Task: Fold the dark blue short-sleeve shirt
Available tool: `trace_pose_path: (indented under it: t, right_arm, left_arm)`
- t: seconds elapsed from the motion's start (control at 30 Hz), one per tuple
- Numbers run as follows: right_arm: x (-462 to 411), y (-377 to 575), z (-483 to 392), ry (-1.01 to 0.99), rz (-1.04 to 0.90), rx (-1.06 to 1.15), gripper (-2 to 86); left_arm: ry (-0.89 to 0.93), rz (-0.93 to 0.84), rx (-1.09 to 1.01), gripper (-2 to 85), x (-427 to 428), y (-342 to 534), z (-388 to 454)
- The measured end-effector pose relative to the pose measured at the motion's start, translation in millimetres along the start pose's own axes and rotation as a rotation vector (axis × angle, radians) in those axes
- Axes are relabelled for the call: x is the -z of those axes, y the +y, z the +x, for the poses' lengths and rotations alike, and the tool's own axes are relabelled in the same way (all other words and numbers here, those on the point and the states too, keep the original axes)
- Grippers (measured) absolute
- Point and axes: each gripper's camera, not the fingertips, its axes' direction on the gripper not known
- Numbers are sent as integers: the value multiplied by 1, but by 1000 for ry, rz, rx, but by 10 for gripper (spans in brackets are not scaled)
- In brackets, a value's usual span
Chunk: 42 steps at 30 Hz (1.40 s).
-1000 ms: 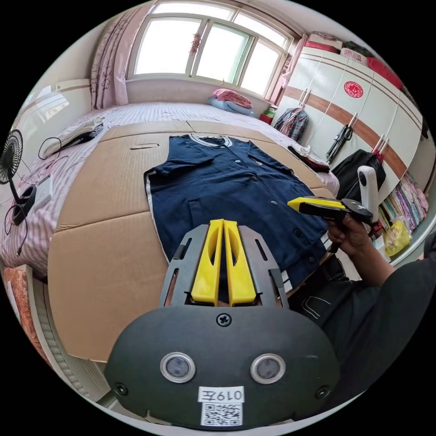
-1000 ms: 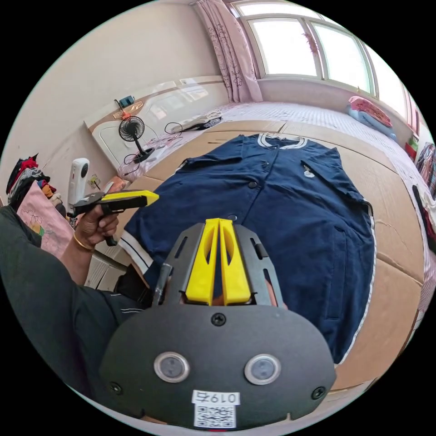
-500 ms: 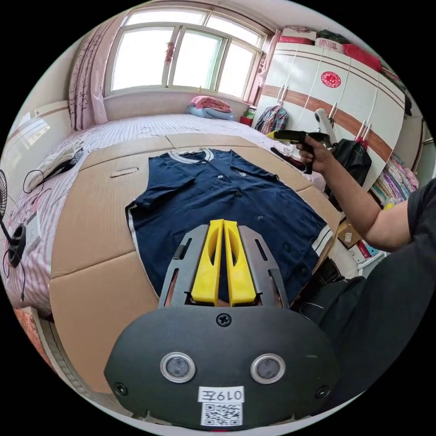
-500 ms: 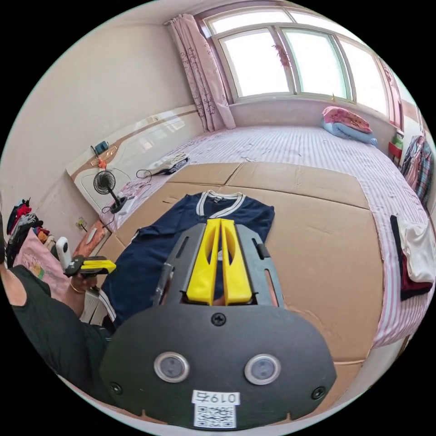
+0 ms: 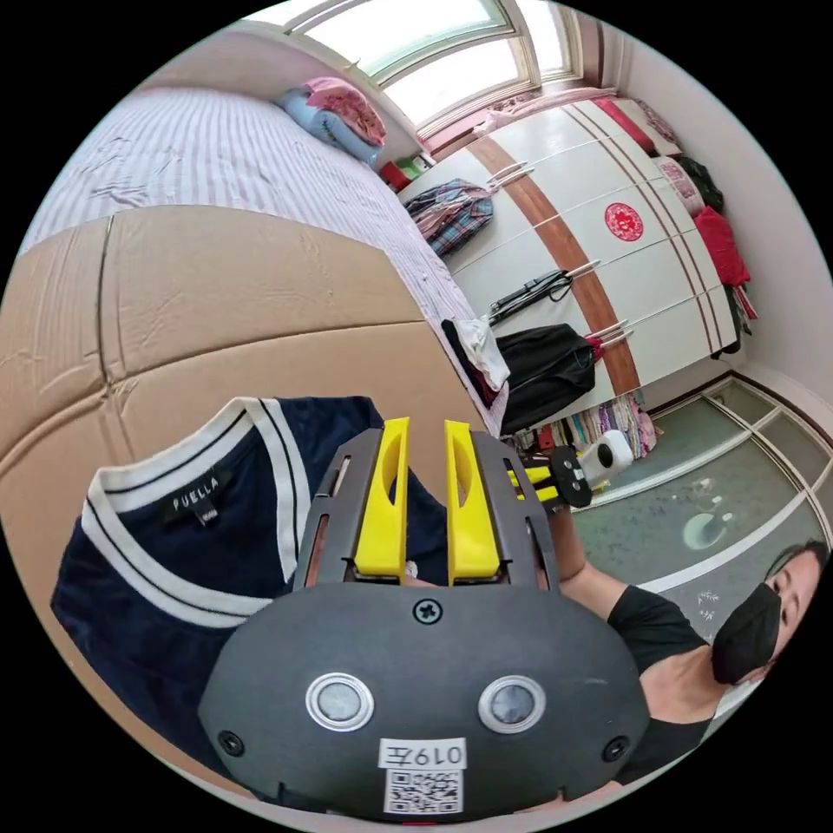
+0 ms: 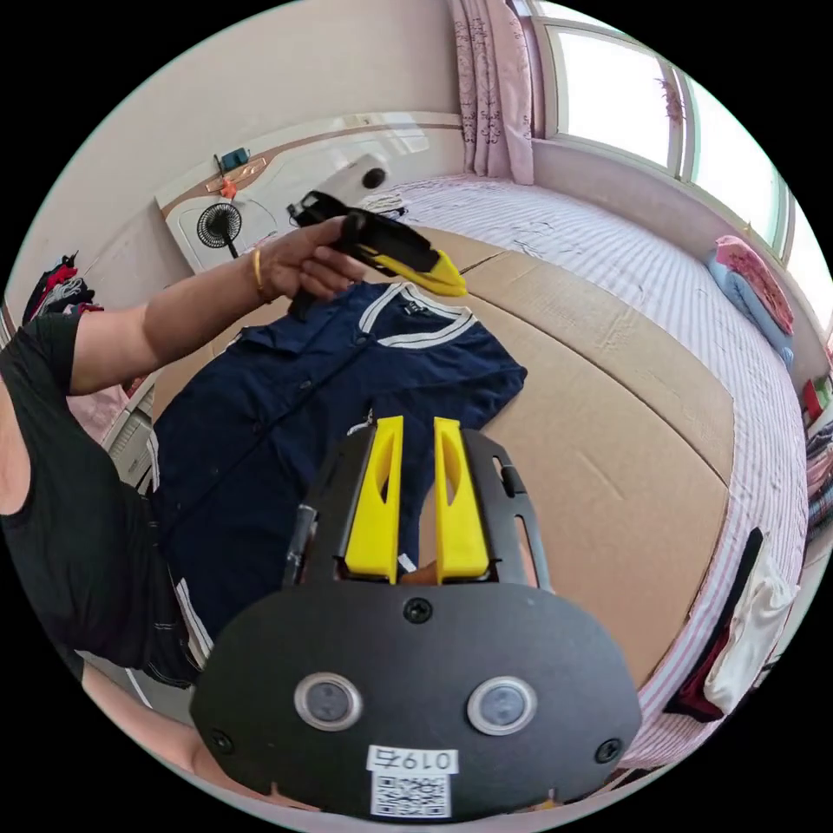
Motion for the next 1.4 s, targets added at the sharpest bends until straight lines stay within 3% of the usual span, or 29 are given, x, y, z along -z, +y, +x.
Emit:
trace_pose_path:
  t: [0.17, 0.5, 1.4]
  right_arm:
    - [-9, -9, 38, -61, 3, 3, 64]
    - [-17, -21, 99, -135, 57, -45, 64]
    - [-63, -71, 157, -100, -25, -54, 60]
  left_arm:
    - [-97, -188, 34, 45, -64, -82, -32]
    - [-165, -336, 101, 30, -133, -178, -93]
    - [76, -203, 225, 12, -175, -296, -227]
